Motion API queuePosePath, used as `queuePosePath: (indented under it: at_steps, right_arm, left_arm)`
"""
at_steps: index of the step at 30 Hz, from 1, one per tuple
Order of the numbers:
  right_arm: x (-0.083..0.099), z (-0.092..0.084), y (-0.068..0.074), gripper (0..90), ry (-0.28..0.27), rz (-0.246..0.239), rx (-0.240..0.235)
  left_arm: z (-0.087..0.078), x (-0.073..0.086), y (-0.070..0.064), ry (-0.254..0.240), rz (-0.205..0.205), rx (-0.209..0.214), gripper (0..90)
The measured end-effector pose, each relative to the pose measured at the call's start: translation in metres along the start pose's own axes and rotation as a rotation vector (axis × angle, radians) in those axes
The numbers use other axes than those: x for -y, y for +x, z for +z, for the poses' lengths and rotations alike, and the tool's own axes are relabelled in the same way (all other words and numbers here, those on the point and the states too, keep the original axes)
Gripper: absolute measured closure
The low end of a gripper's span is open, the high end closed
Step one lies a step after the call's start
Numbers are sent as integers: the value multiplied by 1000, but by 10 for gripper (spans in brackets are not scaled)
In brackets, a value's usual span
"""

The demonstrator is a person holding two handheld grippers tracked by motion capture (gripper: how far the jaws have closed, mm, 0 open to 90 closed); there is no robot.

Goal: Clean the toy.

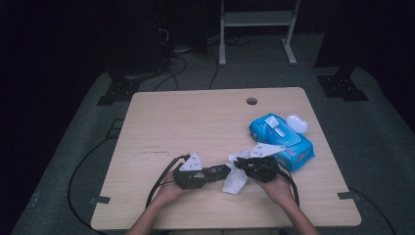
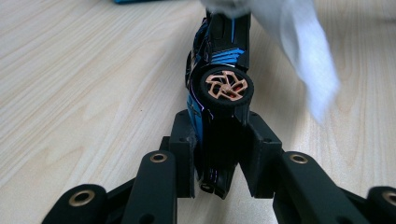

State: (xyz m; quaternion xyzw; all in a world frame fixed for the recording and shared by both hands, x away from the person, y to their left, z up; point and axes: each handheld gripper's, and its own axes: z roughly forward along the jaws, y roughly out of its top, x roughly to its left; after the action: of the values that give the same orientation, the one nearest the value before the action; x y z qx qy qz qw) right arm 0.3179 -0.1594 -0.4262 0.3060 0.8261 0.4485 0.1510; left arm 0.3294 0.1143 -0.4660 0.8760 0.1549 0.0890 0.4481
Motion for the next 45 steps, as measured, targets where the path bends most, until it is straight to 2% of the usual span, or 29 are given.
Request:
queuePosePath:
  at_steps: [2, 4, 6, 7, 8, 11, 13, 15, 16, 19, 20, 24, 26, 29, 30, 32, 34, 37, 38, 39, 40, 41, 43, 45]
  right_arm:
    - [2, -4, -6, 818, 5, 12, 28]
    - [4, -5, -9, 818, 0, 38, 24]
    - [4, -4, -8, 818, -2, 33, 22]
    - [2, -2, -3, 818, -9, 29, -8]
    - [1, 0, 0, 817, -9, 20, -19]
    - [0, 2, 3, 818, -2, 9, -25]
    - [1, 1, 1, 818, 1, 10, -22]
    - [2, -2, -3, 818, 5, 5, 4]
    - [4, -4, -8, 818, 8, 18, 19]
    - [5, -4, -10, 818, 4, 40, 16]
    - [5, -3, -9, 818, 1, 32, 23]
    - [1, 0, 1, 817, 0, 4, -5]
    - [1, -2, -1, 817, 7, 3, -3]
    - [5, -8, -13, 818, 11, 17, 49]
    - [5, -10, -14, 818, 14, 15, 68]
    - [4, -10, -14, 819, 13, 9, 76]
    - [0, -8, -9, 819, -19, 25, 33]
    - [-8, 3, 8, 818, -31, -4, -23]
    - [-11, 10, 17, 817, -26, -21, -56]
    - [-13, 15, 23, 817, -9, -47, -67]
    - [-14, 22, 28, 817, 5, -69, -64]
    - [-14, 22, 28, 817, 5, -69, -64]
    - [-10, 16, 17, 818, 11, -60, -31]
    - [-5, 8, 8, 818, 6, -31, -12]
  left_arm:
    - [0, 0, 0, -1, 0, -1, 685]
    - [0, 0, 0, -1, 0, 1, 685]
    - [0, 0, 0, -2, 1, 1, 685]
    - [0, 0, 0, -1, 4, 0, 685]
    - [0, 0, 0, -1, 4, 0, 685]
    - [0, 0, -1, -2, 2, -1, 684]
    - [0, 0, 0, -1, 4, 1, 685]
    - [0, 0, 0, -1, 5, 0, 685]
    - [0, 0, 0, -2, 3, 1, 685]
    - [0, 0, -1, -1, 3, 5, 685]
    - [0, 0, 0, 1, 6, 5, 685]
    - [-1, 0, 1, 3, 5, -1, 686]
    - [-1, 0, 0, 1, 6, -4, 686]
    - [-1, 0, 0, 3, 12, -4, 687]
    - [-1, -1, 0, 2, 7, -5, 687]
    - [0, 0, 0, -2, 3, -5, 687]
    - [0, 0, 0, -1, 3, -4, 687]
    - [0, -1, 0, -3, 1, -5, 687]
    - [0, -1, 0, -4, -1, -6, 687]
    - [0, -1, -1, -3, -2, -6, 687]
    - [0, 0, -2, -4, -4, -6, 688]
    - [0, 0, -2, -4, -4, -6, 688]
    - [0, -1, -1, -3, 3, -6, 689]
    - [-1, 0, 0, -2, 4, -4, 689]
